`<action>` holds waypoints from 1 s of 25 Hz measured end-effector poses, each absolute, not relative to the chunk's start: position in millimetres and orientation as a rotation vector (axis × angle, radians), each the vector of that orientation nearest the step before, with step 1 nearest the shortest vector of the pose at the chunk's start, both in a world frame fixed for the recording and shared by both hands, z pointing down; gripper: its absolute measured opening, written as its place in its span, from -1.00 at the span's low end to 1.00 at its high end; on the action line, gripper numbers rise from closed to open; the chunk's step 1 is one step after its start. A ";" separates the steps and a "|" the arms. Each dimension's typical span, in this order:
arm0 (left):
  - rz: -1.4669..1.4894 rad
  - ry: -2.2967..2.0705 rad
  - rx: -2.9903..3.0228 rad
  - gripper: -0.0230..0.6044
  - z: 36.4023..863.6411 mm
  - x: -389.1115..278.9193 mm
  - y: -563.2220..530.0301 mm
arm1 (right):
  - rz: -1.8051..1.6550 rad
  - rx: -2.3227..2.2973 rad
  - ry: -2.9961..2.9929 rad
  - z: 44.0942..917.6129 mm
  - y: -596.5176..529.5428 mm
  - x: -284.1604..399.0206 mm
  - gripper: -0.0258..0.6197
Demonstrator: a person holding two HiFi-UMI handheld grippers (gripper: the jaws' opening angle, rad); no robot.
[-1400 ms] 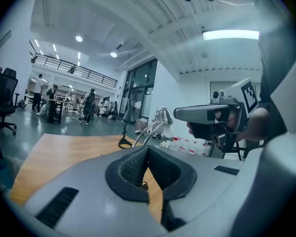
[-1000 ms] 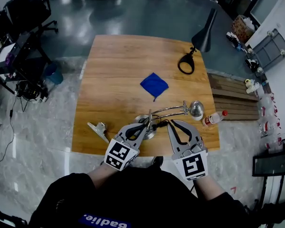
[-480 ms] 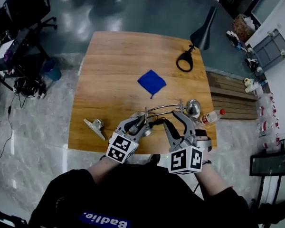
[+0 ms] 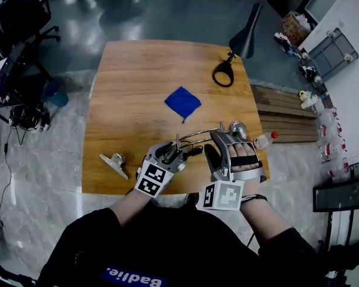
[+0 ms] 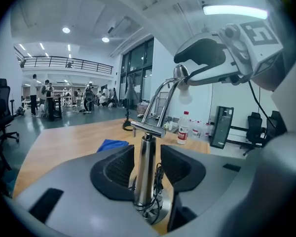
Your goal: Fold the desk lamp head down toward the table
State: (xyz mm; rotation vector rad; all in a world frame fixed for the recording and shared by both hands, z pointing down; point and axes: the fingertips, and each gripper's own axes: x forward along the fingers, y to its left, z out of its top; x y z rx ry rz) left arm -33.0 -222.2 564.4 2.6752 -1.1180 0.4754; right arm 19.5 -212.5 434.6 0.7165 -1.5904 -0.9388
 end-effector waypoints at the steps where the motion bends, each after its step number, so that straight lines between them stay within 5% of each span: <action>1: 0.478 -1.110 2.682 -0.42 565.2 -31.4 -223.0 | -0.944 0.702 -1.557 434.8 -214.0 21.2 -0.30; 16: 0.564 -1.067 2.686 -0.42 586.7 -13.9 -233.9 | -1.021 0.623 -1.374 443.3 -221.7 18.2 -0.31; 25: 0.580 -1.058 2.673 -0.48 591.4 -11.9 -237.3 | -0.978 0.680 -1.352 458.7 -233.3 37.3 -0.67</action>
